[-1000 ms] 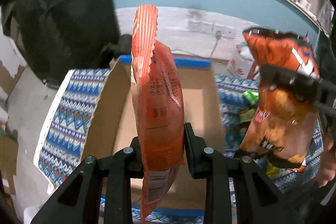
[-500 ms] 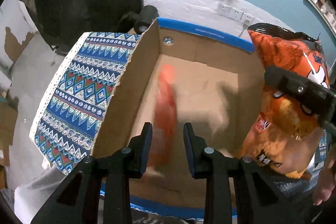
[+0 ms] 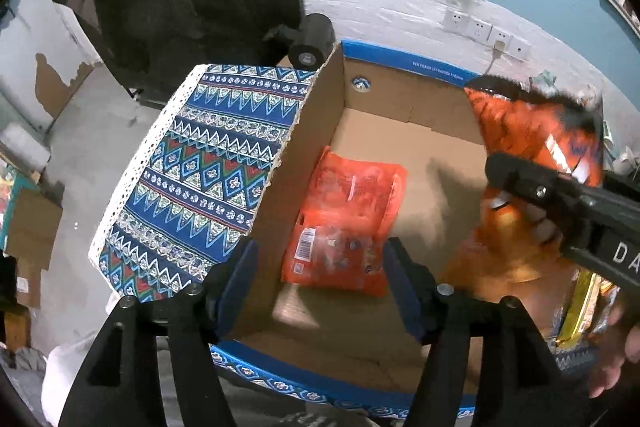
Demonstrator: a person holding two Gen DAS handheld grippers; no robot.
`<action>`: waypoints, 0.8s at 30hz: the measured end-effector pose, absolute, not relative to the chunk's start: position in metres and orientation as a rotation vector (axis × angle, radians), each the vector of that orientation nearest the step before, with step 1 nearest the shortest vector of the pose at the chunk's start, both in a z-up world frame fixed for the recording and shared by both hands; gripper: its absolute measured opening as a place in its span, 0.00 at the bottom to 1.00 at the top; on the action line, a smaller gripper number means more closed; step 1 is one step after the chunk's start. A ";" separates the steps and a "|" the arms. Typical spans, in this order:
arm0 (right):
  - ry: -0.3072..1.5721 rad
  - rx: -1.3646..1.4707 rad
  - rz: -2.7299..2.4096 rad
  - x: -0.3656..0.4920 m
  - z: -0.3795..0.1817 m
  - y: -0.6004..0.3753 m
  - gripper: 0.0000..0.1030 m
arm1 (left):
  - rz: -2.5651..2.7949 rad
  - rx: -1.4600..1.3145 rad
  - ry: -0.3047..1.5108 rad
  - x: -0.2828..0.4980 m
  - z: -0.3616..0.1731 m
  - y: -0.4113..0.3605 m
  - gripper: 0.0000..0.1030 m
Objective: Organize snacks
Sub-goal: 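Release the red packet in the box while the right tool releases the orange bag, then move the right tool back to the pile and grasp the white bag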
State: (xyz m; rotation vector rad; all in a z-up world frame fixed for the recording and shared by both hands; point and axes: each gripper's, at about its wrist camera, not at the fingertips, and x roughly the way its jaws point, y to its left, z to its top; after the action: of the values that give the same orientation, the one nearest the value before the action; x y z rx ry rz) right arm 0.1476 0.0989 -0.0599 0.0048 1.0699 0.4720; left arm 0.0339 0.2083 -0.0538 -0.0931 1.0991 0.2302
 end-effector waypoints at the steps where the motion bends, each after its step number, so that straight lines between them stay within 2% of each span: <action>1: 1.071 0.020 0.475 0.148 -0.060 0.097 0.67 | 0.223 -0.105 1.092 0.034 -0.052 0.209 0.65; 4: 1.045 0.019 0.452 0.146 -0.053 0.093 0.78 | 0.208 -0.121 1.069 0.033 -0.047 0.208 0.65; 12: 0.961 -0.030 0.360 0.133 -0.027 0.063 0.81 | 0.135 -0.136 1.022 0.032 -0.035 0.188 0.65; 24: 0.934 -0.129 0.244 0.107 -0.017 -0.006 0.81 | 0.024 -0.072 0.998 0.030 -0.027 0.136 0.65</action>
State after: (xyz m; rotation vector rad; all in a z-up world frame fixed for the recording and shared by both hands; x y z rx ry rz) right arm 0.1066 -0.0061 -0.0172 -0.1285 0.9342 0.2444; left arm 0.0303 0.1361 -0.0273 -0.0723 0.9982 0.0241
